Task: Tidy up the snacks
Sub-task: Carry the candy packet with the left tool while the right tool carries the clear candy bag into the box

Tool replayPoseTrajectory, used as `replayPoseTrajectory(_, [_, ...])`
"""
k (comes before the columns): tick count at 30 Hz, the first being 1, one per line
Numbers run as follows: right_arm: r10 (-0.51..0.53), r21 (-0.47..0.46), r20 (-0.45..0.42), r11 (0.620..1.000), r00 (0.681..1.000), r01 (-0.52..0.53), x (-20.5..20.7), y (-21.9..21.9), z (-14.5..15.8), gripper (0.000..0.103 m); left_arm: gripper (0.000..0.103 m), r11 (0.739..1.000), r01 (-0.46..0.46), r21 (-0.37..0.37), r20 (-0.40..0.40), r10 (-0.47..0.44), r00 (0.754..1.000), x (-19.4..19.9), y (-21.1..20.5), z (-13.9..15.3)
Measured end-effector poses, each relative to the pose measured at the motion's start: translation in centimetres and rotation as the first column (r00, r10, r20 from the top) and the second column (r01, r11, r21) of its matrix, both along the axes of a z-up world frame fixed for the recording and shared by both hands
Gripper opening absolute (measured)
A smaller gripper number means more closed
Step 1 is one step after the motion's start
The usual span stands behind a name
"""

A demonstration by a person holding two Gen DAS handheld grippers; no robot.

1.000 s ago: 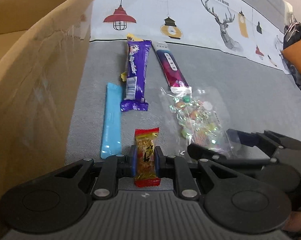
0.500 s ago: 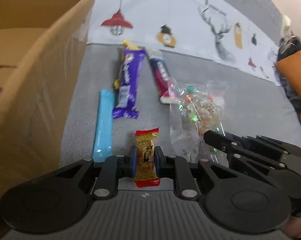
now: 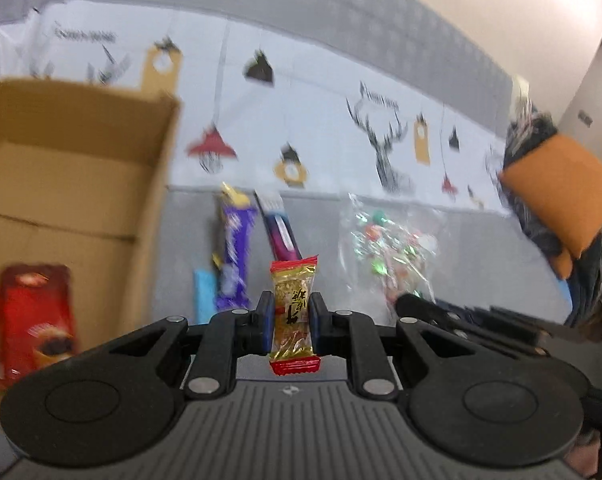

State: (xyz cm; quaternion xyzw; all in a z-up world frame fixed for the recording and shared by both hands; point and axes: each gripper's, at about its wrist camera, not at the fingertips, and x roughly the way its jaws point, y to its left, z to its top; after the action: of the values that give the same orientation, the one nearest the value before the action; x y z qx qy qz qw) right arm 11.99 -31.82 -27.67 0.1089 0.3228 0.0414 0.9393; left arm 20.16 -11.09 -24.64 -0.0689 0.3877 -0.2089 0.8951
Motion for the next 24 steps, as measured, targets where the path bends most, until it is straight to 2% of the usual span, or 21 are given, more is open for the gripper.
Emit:
replayPoseTrajectory(7, [0.075,-0.041,0.111,0.997,0.991,-0.071,0.3,5.2,6.2,0.012,0.019,0.993,-0.103,-0.063,0.096,0.109,0.989,-0.3,6.2,3.9])
replayPoseTrajectory(10, [0.113,-0.033,0.159,0.993,0.981,-0.109,0.9,7.8,8.8,0.012,0.019,0.98,-0.171,-0.097,0.148,0.184,0.972,-0.2,10.2,5.7])
replayPoseTrajectory(13, [0.164,-0.04,0.195,0.986,0.967,-0.159,1.5,10.9,10.8,0.012,0.019,0.964,-0.254,-0.076,0.191,0.264,0.945,0.5,13.8,6.4])
replayPoseTrajectory(15, [0.205,-0.06,0.197,0.979,0.959,-0.197,2.4,13.0,11.2,0.013,0.019,0.947,-0.317,-0.047,0.175,0.32,0.931,1.4,16.1,5.7])
replayPoseTrajectory(17, [0.239,-0.069,0.18,0.971,0.954,-0.23,3.5,14.9,11.0,0.013,0.019,0.936,-0.35,-0.031,0.107,0.351,0.93,2.6,18.4,4.4])
replayPoseTrajectory(21, [0.289,-0.051,0.098,0.957,0.952,-0.285,6.2,18.5,8.4,0.013,0.019,0.918,-0.397,0.006,0.002,0.397,0.918,3.7,21.4,2.1])
replayPoseTrajectory(22, [0.302,-0.049,0.071,0.953,0.951,-0.299,6.9,19.5,7.5,0.013,0.022,0.915,-0.404,0.017,-0.014,0.404,0.915,3.7,22.0,1.8])
replayPoseTrajectory(24, [0.326,-0.064,0.001,0.943,0.945,-0.326,8.1,21.1,5.8,0.016,0.062,0.897,-0.44,0.042,-0.036,0.441,0.897,3.9,23.0,1.3])
